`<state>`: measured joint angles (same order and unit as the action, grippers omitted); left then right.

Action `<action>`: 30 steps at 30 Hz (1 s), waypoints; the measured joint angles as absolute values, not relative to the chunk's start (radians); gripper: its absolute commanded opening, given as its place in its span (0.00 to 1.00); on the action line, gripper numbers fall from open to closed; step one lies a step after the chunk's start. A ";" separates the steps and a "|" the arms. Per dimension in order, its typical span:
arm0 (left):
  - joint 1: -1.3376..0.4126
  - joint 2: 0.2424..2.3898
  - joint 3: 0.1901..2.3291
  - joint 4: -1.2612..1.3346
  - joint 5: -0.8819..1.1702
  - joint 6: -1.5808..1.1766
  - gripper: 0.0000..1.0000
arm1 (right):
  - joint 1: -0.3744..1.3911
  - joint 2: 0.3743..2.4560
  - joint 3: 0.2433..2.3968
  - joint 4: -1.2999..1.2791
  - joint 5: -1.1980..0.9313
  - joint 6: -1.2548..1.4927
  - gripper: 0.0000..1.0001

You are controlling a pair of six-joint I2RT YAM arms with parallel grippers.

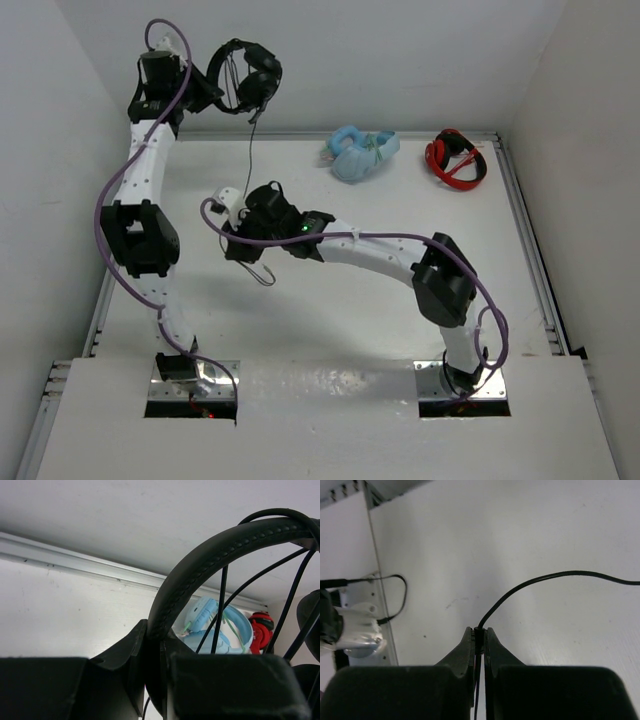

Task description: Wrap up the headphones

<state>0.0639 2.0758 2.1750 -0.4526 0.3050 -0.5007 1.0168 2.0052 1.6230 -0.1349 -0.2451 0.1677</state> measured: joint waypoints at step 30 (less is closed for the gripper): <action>-0.055 2.083 1.813 -0.212 -0.192 0.025 0.00 | 1.061 1.746 1.824 -0.247 -0.195 0.121 0.00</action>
